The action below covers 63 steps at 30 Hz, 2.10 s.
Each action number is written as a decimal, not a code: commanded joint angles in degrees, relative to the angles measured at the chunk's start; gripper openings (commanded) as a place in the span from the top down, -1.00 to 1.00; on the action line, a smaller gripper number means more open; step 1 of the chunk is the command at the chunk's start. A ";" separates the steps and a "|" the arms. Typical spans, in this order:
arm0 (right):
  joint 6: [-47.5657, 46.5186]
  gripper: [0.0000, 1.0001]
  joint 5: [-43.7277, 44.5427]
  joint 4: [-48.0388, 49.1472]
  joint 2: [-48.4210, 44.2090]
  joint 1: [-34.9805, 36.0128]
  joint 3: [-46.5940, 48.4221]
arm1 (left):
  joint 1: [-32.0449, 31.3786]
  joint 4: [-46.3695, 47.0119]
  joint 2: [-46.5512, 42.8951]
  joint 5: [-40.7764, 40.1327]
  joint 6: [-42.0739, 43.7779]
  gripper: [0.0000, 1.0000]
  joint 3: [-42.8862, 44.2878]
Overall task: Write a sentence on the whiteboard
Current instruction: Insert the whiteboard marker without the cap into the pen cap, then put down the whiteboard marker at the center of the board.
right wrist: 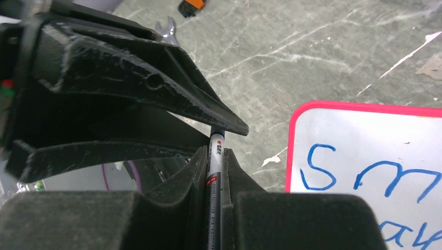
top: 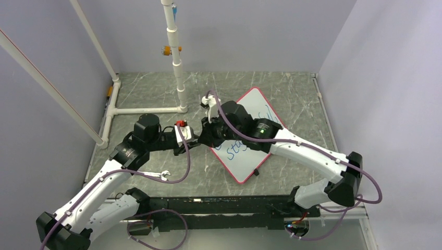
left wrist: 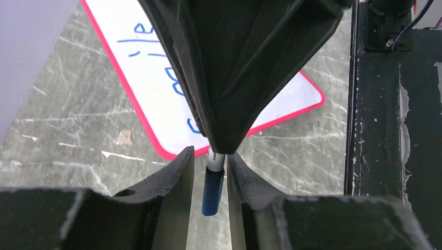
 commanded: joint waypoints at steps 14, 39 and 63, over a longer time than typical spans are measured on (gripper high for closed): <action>0.27 1.00 -0.37 2.24 -7.17 0.26 -1.26 | -0.29 4.56 1.65 7.13 0.02 1.00 2.57; 5.50 -0.99 23.70 -4.93 -26.40 0.23 -3.58 | -0.33 -4.33 -10.46 -30.30 -43.82 1.00 -7.95; 8.78 -0.99 26.41 -8.46 -32.89 0.15 -11.29 | -0.13 1.78 4.63 -50.72 -71.85 0.83 -24.17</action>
